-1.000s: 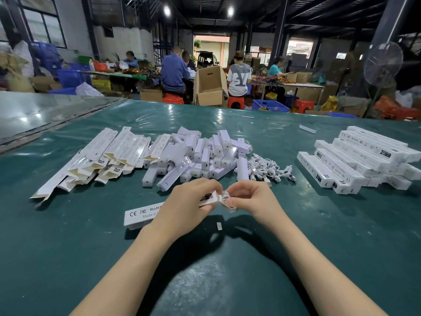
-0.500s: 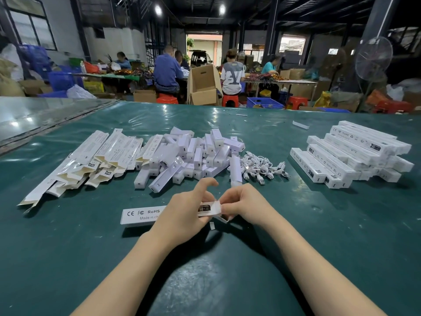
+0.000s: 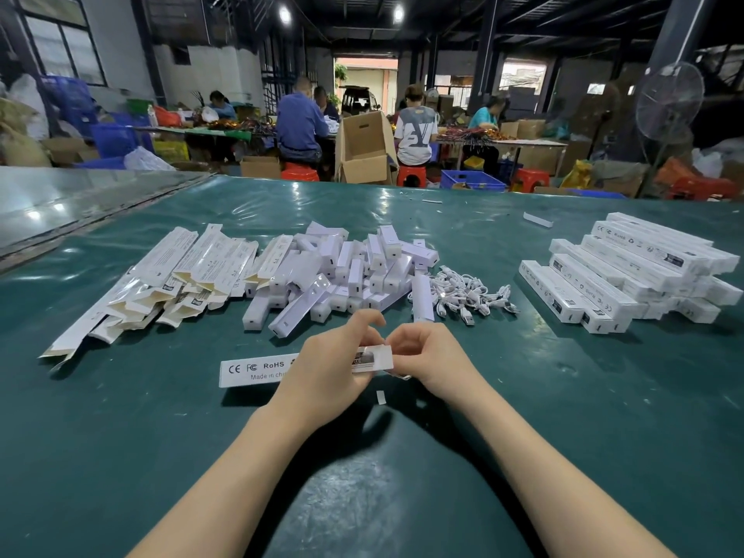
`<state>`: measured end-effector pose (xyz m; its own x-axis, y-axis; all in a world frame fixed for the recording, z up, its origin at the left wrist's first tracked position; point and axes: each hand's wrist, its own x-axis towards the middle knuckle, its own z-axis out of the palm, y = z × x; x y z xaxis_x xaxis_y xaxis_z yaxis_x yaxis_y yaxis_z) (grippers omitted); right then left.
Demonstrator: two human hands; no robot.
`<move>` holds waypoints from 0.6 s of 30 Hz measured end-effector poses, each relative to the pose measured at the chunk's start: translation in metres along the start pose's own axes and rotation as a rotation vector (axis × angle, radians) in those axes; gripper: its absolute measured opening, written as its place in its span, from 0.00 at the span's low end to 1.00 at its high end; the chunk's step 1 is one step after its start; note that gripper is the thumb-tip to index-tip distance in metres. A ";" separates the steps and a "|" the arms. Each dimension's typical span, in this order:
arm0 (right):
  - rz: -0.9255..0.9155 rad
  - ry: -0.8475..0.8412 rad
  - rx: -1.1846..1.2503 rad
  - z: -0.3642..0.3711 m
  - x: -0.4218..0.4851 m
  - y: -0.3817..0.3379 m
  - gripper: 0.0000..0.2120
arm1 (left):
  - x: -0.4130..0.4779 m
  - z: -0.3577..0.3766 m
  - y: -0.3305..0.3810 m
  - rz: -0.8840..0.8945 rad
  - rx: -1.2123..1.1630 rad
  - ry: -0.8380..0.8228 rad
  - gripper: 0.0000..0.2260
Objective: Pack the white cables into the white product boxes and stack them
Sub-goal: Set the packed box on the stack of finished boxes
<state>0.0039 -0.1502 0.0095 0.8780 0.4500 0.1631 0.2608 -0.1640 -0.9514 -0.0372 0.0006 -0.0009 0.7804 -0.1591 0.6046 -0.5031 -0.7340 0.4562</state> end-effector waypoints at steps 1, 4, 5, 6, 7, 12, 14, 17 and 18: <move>-0.001 0.002 0.024 0.000 -0.001 0.000 0.12 | 0.001 -0.001 0.000 -0.009 -0.006 0.006 0.20; 0.017 0.051 0.087 0.004 -0.002 0.002 0.14 | 0.004 -0.003 0.004 -0.058 -0.042 -0.042 0.20; 0.025 0.068 0.065 0.007 -0.002 0.002 0.14 | 0.004 -0.005 0.006 -0.071 -0.040 -0.071 0.19; 0.033 0.075 0.036 0.009 -0.002 0.002 0.14 | 0.004 -0.007 0.005 -0.092 -0.006 -0.107 0.17; 0.039 0.071 0.011 0.011 -0.002 0.002 0.14 | 0.003 -0.010 0.004 -0.128 0.066 -0.155 0.17; 0.062 -0.015 -0.061 0.008 -0.002 0.000 0.16 | 0.004 -0.031 -0.008 -0.364 0.390 -0.384 0.11; 0.085 -0.073 -0.056 0.005 -0.002 0.000 0.14 | 0.004 -0.031 -0.007 -0.369 0.407 -0.387 0.12; 0.113 -0.112 0.057 0.000 -0.002 0.001 0.12 | 0.003 -0.022 -0.004 -0.306 0.560 -0.398 0.16; 0.110 -0.119 0.089 -0.001 -0.002 0.001 0.12 | 0.002 -0.019 -0.003 -0.288 0.585 -0.403 0.18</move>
<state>0.0023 -0.1519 0.0080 0.8443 0.5350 0.0297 0.1248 -0.1424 -0.9819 -0.0409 0.0154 0.0114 0.9825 -0.0544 0.1783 -0.0681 -0.9951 0.0718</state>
